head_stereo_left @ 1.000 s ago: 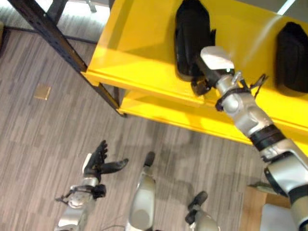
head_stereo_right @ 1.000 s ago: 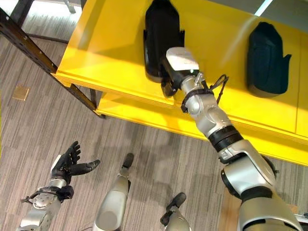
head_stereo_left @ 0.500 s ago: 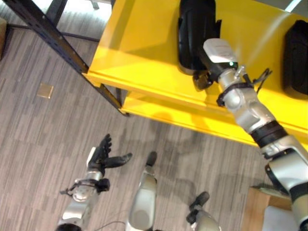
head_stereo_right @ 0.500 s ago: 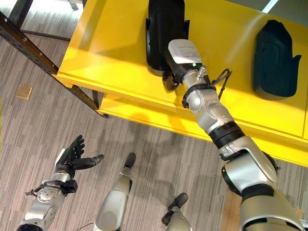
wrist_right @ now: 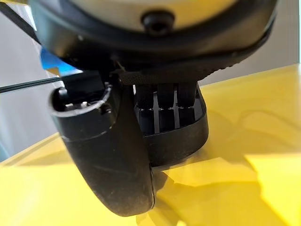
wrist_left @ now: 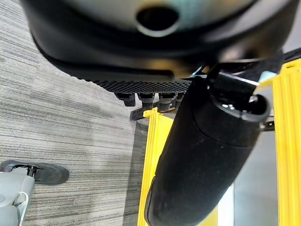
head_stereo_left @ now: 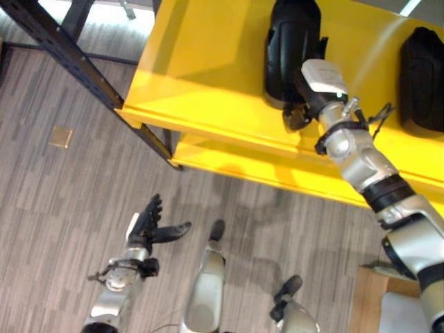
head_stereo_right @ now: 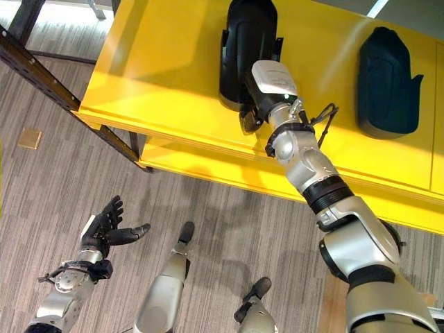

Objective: Move parts from the plastic box to the shelf.

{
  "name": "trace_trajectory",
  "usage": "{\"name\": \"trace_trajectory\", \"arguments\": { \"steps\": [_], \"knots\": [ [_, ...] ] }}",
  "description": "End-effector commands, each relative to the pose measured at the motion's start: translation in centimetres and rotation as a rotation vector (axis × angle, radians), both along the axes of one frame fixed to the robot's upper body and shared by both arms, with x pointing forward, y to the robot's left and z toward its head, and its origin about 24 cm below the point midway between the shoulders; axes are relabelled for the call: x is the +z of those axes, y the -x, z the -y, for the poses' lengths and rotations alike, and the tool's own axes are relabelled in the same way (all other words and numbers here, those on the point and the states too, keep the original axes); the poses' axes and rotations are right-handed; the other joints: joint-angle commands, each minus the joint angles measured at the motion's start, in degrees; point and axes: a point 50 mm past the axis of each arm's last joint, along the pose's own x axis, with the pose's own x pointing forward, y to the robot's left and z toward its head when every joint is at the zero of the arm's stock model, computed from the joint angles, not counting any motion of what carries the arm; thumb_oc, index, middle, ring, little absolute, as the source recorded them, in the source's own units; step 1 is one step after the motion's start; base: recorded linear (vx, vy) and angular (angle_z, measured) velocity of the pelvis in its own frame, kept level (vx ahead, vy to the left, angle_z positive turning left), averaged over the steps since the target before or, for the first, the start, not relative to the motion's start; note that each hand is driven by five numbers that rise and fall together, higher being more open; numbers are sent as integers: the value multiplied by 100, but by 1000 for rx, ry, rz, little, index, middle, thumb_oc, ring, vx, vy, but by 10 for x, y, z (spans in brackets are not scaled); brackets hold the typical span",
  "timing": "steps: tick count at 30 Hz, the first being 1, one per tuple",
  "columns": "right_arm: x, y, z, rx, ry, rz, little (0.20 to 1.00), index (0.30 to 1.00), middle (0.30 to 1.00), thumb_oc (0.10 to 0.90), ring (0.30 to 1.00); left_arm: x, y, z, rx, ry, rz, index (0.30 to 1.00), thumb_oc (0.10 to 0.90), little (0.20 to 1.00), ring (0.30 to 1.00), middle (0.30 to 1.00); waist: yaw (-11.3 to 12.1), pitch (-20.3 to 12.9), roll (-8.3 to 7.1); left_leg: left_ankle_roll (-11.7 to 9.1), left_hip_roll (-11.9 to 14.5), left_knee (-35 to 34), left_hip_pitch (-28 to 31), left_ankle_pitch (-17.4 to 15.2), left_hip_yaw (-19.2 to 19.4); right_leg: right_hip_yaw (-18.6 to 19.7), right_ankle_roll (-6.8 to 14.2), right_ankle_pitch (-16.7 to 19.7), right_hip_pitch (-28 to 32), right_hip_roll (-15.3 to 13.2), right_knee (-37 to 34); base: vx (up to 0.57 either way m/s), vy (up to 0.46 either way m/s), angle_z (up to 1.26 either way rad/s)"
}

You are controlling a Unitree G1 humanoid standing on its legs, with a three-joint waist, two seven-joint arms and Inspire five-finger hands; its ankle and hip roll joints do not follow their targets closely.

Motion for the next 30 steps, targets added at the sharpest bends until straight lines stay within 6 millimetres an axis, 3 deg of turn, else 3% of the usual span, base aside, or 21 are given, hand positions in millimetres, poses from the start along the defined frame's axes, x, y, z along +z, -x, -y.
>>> {"name": "trace_trajectory", "arguments": {
  "steps": [1,14,30],
  "knots": [
    [70,10,1,7,18,270,300,300,300,400,300,11,4,5,-29,15,93,1000,900,1000,1000,1000,25,-371,76,367,53,-422,666,-261,507,283,-32,-276,-499,-118,1021,-15,-1,-7],
    [70,9,11,-25,6,265,300,300,300,400,300,9,3,6,-41,13,82,1000,900,1000,1000,1000,-104,-408,90,357,112,-495,789,-247,596,428,-27,-249,-553,-114,1028,-13,-4,-4],
    [73,7,7,-18,26,258,300,300,300,400,300,6,4,7,-42,18,71,1000,900,1000,1000,1000,-199,-419,71,357,153,-538,859,-236,668,502,-7,-209,-599,-99,1043,-4,-3,-3]
  ]
}}
